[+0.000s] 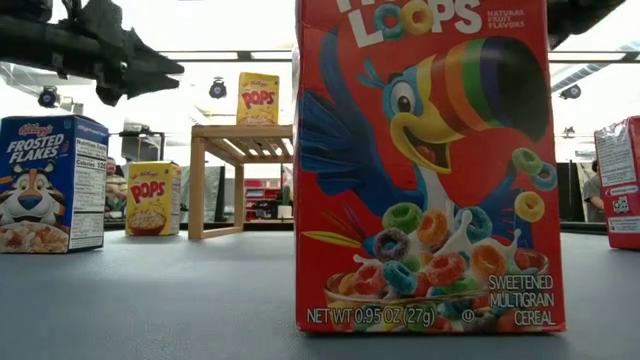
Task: Stack cereal on shelf
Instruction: Put the yellow cereal box aligned with the other yellow cereal box on the shelf
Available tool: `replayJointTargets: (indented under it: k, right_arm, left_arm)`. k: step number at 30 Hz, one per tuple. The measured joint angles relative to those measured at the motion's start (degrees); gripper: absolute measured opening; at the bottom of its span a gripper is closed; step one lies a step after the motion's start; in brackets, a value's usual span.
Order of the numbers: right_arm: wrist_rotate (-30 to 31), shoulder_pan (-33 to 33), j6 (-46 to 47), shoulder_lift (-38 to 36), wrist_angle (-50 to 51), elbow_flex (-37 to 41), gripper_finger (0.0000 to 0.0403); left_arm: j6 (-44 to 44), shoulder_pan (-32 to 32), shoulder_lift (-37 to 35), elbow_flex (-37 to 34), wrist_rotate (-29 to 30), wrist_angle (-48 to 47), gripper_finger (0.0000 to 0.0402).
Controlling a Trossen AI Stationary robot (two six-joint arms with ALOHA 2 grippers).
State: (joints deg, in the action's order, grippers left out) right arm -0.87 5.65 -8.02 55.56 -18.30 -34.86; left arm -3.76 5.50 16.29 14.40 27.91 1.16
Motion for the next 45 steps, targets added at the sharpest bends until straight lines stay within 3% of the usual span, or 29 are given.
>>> replayJointTargets:
  k: [4,8,13,18,27,31,37,41,45]
  right_arm:
    - [0.0,-2.0,-0.1,-3.2,-0.1,2.3,0.0253]
    - [0.1,-2.2,-1.2,-4.1,0.1,4.1,0.0251]
    - [1.1,-2.1,-2.6,-4.0,-0.1,4.1,0.0251]
    - [1.1,-2.1,-3.2,-4.1,-0.1,4.0,0.0249]
    - [1.0,-2.2,-2.4,-4.0,-1.1,3.6,0.0247]
    - [1.0,-2.2,-2.4,-3.4,-1.0,3.6,0.0247]
    - [0.9,-2.2,-2.6,-2.1,-0.9,3.6,0.0249]
    - [0.9,-2.2,-4.1,-1.4,-0.5,3.6,0.0248]
    - [0.9,-2.2,-4.6,-1.1,-0.5,3.6,0.0247]
  left_arm:
    - [4.4,0.0,1.0,3.4,5.4,-3.7,0.0215]
    - [6.0,0.1,3.3,7.7,6.4,-7.7,0.0215]
    - [3.5,1.5,7.4,15.7,10.1,-24.6,0.0218]
    - [1.7,4.1,12.8,22.3,7.7,-37.3,0.0237]
    - [2.4,12.5,23.9,28.7,5.6,-41.9,0.0295]
    - [7.1,18.9,27.7,28.9,-3.8,-43.8,0.031]
    - [12.4,30.5,29.3,28.9,-15.4,-42.8,0.0296]
    - [16.2,39.5,30.3,28.9,-26.6,-43.0,0.0293]
    - [20.2,45.8,32.6,28.9,-29.0,-43.0,0.0292]
